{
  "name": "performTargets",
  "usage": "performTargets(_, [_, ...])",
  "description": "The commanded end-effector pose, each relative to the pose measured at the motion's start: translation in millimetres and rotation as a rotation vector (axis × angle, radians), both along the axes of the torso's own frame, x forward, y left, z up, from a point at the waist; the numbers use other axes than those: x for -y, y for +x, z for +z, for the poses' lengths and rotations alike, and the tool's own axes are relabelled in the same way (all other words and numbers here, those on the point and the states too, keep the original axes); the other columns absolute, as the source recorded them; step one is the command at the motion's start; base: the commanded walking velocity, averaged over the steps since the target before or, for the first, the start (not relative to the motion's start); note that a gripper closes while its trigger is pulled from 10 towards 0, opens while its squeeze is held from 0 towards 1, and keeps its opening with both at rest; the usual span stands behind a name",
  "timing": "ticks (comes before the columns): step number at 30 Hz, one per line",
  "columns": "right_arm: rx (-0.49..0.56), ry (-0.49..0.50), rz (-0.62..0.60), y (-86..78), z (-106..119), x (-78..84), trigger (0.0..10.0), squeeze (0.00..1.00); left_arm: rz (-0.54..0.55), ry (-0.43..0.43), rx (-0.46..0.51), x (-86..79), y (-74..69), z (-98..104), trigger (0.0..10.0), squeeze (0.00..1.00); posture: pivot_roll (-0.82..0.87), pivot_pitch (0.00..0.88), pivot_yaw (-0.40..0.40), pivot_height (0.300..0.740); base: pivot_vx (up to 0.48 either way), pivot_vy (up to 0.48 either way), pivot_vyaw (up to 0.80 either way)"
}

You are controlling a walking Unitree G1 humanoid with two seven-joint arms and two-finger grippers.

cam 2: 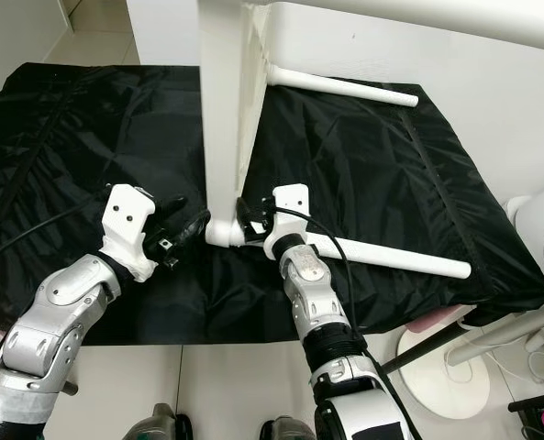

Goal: Building children table

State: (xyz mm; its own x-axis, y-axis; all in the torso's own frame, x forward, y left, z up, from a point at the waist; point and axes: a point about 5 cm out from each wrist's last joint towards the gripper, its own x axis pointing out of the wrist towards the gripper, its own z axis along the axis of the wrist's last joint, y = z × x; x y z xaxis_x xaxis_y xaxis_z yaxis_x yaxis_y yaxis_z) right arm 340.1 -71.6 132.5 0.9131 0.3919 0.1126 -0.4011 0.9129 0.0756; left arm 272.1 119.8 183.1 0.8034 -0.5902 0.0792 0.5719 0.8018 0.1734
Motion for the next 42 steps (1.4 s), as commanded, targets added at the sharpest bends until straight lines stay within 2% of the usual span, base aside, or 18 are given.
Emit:
performTargets(1, [-0.015,-0.011,0.063,-5.5,-7,-11.6,10.0,0.0,0.037,0.011,0.001,-2.8,1.6,0,10.0,0.0,0.02,0.064,-0.038,0.74,0.0,0.0,0.0])
performTargets(2, [-0.015,-0.011,0.063,-5.5,-7,-11.6,10.0,0.0,0.037,0.011,0.001,-2.8,1.6,0,10.0,0.0,0.02,0.064,-0.038,0.74,0.0,0.0,0.0])
performTargets(3, [-0.02,-0.014,0.076,-7.2,-10,-13.8,10.0,0.0,0.13,0.033,-0.007,-9.3,9.5,-1,10.0,0.0,0.02,0.068,-0.041,0.74,0.0,0.0,0.0])
performTargets(4, [-0.02,-0.014,0.076,-7.2,-10,-13.8,10.0,0.0,0.13,0.033,-0.007,-9.3,9.5,-1,10.0,0.0,0.02,0.068,-0.041,0.74,0.0,0.0,0.0])
performTargets(7, [-0.02,-0.018,0.081,-8.5,-11,-14.2,10.0,0.0,0.299,0.057,-0.02,-22.9,22.2,-2,10.0,0.0,0.02,0.071,-0.041,0.74,0.0,0.0,0.0])
performTargets(12, [-0.02,-0.02,0.073,-8.2,-12,-11.9,10.0,0.0,0.353,0.036,-0.019,-30.1,25.9,1,10.0,0.0,0.02,0.074,-0.041,0.74,0.0,0.0,0.0])
performTargets(14, [-0.023,-0.025,0.064,-7.8,-13,-8.8,10.0,0.0,0.407,-0.039,-0.028,-38.5,30.1,6,10.0,0.0,0.02,0.076,-0.04,0.74,0.0,0.0,0.0])
performTargets(15, [-0.023,-0.025,0.064,-7.8,-13,-8.8,10.0,0.0,0.407,-0.039,-0.028,-38.5,30.1,6,10.0,0.0,0.02,0.076,-0.04,0.74,0.0,0.0,0.0])
performTargets(17, [-0.024,-0.03,0.059,-8.1,-14,-6.6,10.0,0.0,0.375,-0.155,-0.033,-38.6,29.7,14,10.0,0.0,0.01,0.075,-0.04,0.74,0.0,0.0,0.0])
performTargets(19, [-0.025,-0.035,0.056,-8.3,-15,-5.3,10.0,0.0,0.281,-0.226,-0.026,-32.3,25.2,20,10.0,0.0,0.01,0.075,-0.04,0.74,0.0,0.0,0.0])
performTargets(21, [-0.025,-0.035,0.056,-8.3,-15,-5.3,10.0,0.0,0.281,-0.226,-0.026,-32.3,25.2,20,10.0,0.0,0.01,0.075,-0.04,0.74,0.0,0.0,0.0])
performTargets(22, [-0.025,-0.035,0.056,-8.4,-16,-5.0,10.0,0.0,0.246,-0.239,-0.017,-29.5,23.1,22,10.0,0.0,0.01,0.073,-0.042,0.74,0.0,0.0,0.0])
performTargets(23, [-0.025,-0.035,0.056,-8.4,-16,-5.0,10.0,0.0,0.246,-0.239,-0.017,-29.5,23.1,22,10.0,0.0,0.01,0.073,-0.042,0.74,0.0,0.0,0.0])
performTargets(24, [-0.028,-0.034,0.067,-9.5,-17,-5.6,10.0,0.0,0.151,-0.24,-0.003,-21.3,15.4,24,10.0,0.0,0.01,0.07,-0.041,0.74,0.0,0.0,0.0])
performTargets(27, [-0.027,-0.033,0.086,-10.7,-18,-7.4,10.0,0.0,0.1,-0.233,0.0,-17.2,11.1,25,10.0,0.0,0.02,0.068,-0.042,0.74,0.0,0.0,0.0])
performTargets(35, [-0.028,-0.027,0.198,-18.1,-19,-21.7,10.0,0.0,0.065,-0.171,0.004,-20.4,8.3,25,10.0,0.0,0.02,0.068,-0.044,0.74,0.0,0.0,0.0])
performTargets(36, [-0.029,-0.027,0.231,-21.3,-20,-26.1,10.0,0.0,0.033,-0.167,-0.002,-19.8,4.4,26,10.0,0.0,0.03,0.068,-0.043,0.74,0.0,0.0,0.0])
performTargets(42, [-0.029,-0.017,0.23,-22.0,-20,-26.9,10.0,0.0,-0.035,-0.158,-0.013,-17.3,-3.5,28,10.0,0.0,0.03,0.069,-0.044,0.74,0.0,0.0,0.0])
